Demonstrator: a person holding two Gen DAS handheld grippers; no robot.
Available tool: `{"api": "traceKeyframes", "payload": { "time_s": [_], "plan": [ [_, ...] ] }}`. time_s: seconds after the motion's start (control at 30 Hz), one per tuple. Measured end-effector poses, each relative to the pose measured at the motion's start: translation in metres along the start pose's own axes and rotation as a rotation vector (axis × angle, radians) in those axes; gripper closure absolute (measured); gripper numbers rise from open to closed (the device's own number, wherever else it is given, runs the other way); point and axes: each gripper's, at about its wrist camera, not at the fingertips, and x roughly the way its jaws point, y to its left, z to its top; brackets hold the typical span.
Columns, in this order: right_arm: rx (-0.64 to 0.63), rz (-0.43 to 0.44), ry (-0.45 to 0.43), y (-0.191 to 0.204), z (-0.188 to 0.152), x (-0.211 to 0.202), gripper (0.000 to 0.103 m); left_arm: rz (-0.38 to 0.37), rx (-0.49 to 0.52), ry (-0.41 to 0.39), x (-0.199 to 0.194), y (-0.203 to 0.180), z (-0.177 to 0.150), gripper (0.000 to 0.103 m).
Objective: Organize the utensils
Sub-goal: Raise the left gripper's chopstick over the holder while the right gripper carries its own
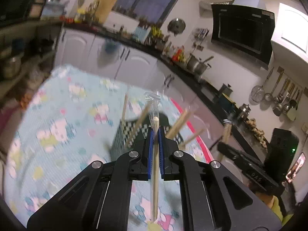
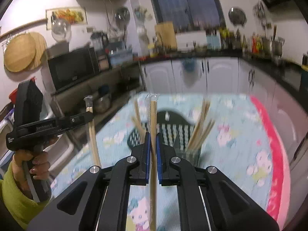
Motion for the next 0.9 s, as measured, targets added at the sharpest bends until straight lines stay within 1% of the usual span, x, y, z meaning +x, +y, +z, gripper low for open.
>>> {"api": "traceKeyframes", "payload": {
  "time_s": [0.1, 0.23, 0.3, 0.5, 0.6, 0.67, 0.77, 0.83, 0.9],
  "plan": [
    [-0.016, -0.002, -0.091, 0.0, 0.016, -0.01, 0.097, 0.003, 0.014, -0.037, -0.007, -0.003, 0.014, 0.1],
    [-0.05, -0.027, -0.2, 0.0, 0.04, -0.018, 0.097, 0.029, 0.046, -0.092, -0.013, -0.01, 0.035, 0.1],
    [-0.053, -0.043, -0.239, -0.003, 0.049, -0.019, 0.097, 0.041, 0.064, -0.119, -0.016, -0.014, 0.045, 0.1],
    [-0.064, -0.08, -0.351, -0.012, 0.074, -0.018, 0.097, 0.118, 0.121, -0.234, -0.026, -0.025, 0.069, 0.1],
    [-0.09, -0.1, -0.421, -0.013, 0.084, -0.017, 0.097, 0.137, 0.128, -0.279, -0.025, -0.028, 0.08, 0.1],
    [-0.098, -0.108, -0.462, -0.014, 0.089, -0.015, 0.097, 0.142, 0.122, -0.292, -0.02, -0.028, 0.086, 0.1],
    [-0.096, -0.119, -0.506, -0.019, 0.093, -0.01, 0.097, 0.149, 0.11, -0.316, -0.012, -0.027, 0.09, 0.1],
    [-0.091, -0.126, -0.521, -0.023, 0.093, -0.002, 0.097, 0.15, 0.107, -0.335, -0.006, -0.027, 0.09, 0.1],
    [-0.09, -0.13, -0.524, -0.026, 0.09, 0.004, 0.097, 0.167, 0.116, -0.357, 0.001, -0.029, 0.089, 0.1]
  ]
}}
